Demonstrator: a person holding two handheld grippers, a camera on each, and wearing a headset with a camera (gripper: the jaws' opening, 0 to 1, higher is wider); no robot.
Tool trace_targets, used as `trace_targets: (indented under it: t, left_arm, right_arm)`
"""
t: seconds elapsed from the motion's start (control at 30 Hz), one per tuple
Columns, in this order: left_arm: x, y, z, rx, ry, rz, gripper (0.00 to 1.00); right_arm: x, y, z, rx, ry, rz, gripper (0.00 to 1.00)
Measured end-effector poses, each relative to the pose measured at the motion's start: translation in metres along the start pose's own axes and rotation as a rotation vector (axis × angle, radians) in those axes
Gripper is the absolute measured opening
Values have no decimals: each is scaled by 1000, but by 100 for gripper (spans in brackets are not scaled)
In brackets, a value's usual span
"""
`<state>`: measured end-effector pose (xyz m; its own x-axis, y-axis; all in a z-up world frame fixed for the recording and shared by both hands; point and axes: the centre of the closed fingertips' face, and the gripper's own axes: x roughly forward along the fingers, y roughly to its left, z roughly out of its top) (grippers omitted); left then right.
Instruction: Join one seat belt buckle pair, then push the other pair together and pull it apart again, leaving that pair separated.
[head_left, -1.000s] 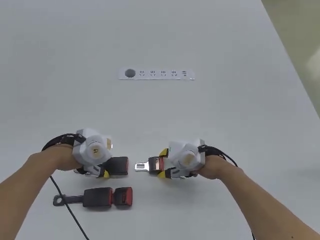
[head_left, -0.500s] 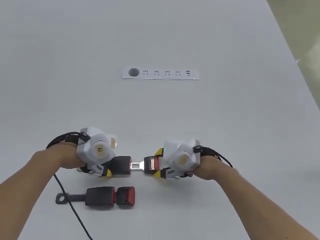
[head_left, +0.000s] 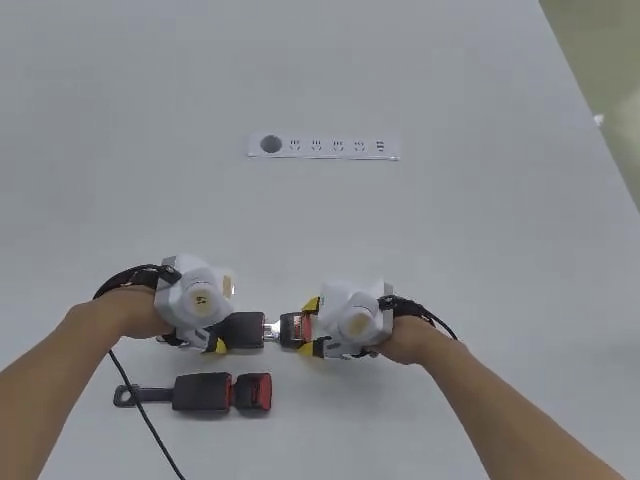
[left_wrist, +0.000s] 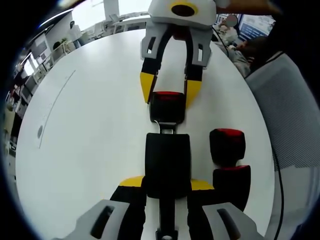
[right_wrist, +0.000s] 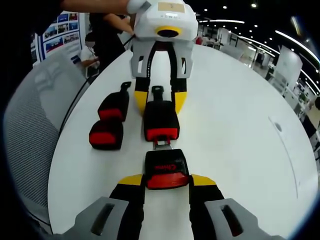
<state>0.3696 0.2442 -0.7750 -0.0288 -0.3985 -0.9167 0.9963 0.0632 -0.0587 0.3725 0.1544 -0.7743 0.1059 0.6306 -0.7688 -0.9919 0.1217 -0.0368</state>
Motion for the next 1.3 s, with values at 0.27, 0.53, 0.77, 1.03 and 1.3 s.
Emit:
trace_targets:
  t: [0.27,0.53,0.77,1.03,1.3]
  left_arm:
    - [3,2,-3,2,-8,1,32]
    - [5,3,-3,3,-20,5,32]
    - [3,2,-1,1,-20,1,31]
    - [6,2,-1,-14,-37,6,31]
    - [4,1,0,3,-46,10,31]
  right_arm:
    - [0,1,1,12,-6,-3,30]
    - [4,-1,-1,11,-15,-5,29]
    - [7,-1,-2,42,-17,-8,29]
    - [15,2,7,69,-30,-14,29]
    - [15,3,8,71,-30,-16,28]
